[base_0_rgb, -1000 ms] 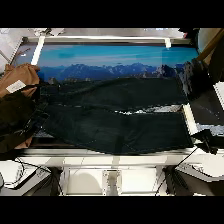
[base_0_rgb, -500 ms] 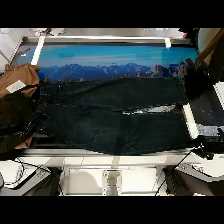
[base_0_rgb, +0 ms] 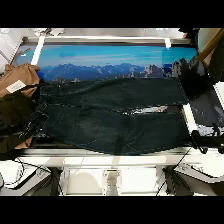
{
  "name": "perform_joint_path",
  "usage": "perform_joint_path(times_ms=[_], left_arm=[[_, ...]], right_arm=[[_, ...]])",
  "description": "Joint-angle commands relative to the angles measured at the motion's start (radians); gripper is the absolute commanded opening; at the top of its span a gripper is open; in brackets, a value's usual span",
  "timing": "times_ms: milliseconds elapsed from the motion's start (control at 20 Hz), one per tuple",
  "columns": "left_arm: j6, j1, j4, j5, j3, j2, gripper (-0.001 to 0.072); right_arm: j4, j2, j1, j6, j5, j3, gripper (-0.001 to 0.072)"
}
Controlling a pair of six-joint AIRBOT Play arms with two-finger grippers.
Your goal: Fold the clothes and pants, and hang the long-sleeved shirts on hangers.
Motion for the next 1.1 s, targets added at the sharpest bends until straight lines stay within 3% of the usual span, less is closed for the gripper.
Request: perform_joint_path(times_ms=[0, 200, 300, 400, 700, 850, 1050], left_arm=[[-0.027, 0.001, 0.005, 0.003, 0.013, 0.001, 0.0023], [-0.097, -0.007, 0.045, -0.082, 0.124, 0.001, 0.0022], [-0.142, -0.055, 0.046, -0.114, 0.214, 0.001, 0.0021], [-0.207, -0.143, 0.096, -0.105, 0.317, 0.000, 0.0020], [-0.540, -0.438, 0.551, 0.045, 0.642, -0.116, 0.0021], [-0.612, -0.520, 0.671, 0.095, 0.756, -0.278, 0.0020], [-0.684, -0.572, 0.692, 0.180, 0.868, -0.508, 0.0020]], right_arm=[[0.055, 0.003, 0.011, -0.026, 0.107, 0.063, 0.0022], [0.125, 0.052, 0.011, -0.006, 0.252, 0.211, 0.0022], [0.214, 0.067, 0.040, 0.019, 0.243, 0.280, 0.0022], [0.259, 0.067, 0.126, 0.053, 0.159, 0.347, 0.0021], [0.241, -0.045, 0.480, 0.217, -0.319, 0.621, 0.0020], [0.212, -0.227, 0.567, 0.294, -0.359, 0.753, 0.0020], [0.217, -0.470, 0.624, 0.394, -0.410, 0.901, 0.0021]])
